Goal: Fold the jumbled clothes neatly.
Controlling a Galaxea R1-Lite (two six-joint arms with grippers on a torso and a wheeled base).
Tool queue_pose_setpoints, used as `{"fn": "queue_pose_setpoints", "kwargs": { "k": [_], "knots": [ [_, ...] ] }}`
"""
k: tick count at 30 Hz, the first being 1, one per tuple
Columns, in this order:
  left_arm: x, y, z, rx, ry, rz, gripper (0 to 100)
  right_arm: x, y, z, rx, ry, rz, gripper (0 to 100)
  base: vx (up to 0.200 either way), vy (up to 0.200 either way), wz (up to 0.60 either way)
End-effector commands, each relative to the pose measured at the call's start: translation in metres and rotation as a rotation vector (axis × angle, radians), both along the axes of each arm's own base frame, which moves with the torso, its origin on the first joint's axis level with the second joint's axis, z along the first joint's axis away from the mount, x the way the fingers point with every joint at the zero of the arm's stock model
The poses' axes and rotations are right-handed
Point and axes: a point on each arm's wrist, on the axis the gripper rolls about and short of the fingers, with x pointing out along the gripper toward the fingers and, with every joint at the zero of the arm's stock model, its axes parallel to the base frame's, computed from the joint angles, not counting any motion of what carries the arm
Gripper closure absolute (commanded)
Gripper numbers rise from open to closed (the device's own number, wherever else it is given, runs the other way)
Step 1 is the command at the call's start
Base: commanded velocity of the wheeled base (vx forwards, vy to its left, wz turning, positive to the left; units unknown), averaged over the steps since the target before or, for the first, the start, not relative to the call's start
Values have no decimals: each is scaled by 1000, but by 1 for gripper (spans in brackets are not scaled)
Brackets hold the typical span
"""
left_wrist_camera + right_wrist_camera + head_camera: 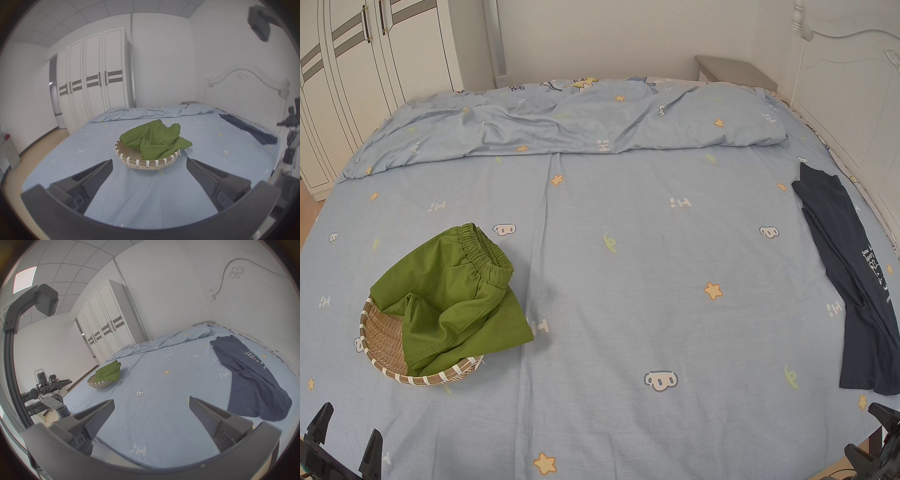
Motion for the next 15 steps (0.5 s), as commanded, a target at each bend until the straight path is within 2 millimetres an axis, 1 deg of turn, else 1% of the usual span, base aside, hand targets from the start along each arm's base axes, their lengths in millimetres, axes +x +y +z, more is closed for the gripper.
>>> {"fn": "queue_pose_setpoints", "kwargs": {
  "k": [1,4,6,8,10,12,13,14,15],
  "knots": [
    [-1,0,-6,-15,-3,-25,0,-2,-2,-2,-12,-8,-54,0,0,0,0],
    [-1,0,-6,-77,-4,-11,0,-1,-2,-1,-32,22,-132,0,0,0,0],
    [-1,0,-6,-70,-4,-11,0,-1,-2,0,-41,42,-162,0,0,0,0],
    [-1,0,-6,-68,-4,-14,0,2,1,1,-67,88,-266,0,0,0,0],
    [-1,0,-6,-68,-4,-11,0,8,3,2,-125,148,-299,0,0,0,0],
    [-1,0,-6,-68,-4,-12,0,9,4,3,-134,160,-303,0,0,0,0],
    [-1,0,-6,-68,-4,-11,0,12,5,3,-160,185,-358,0,0,0,0],
    [-1,0,-6,-68,-4,-11,0,12,6,3,-157,181,-368,0,0,0,0],
    [-1,0,-6,-68,-4,-12,0,7,7,2,-140,139,-421,0,0,0,0]
  ]
}}
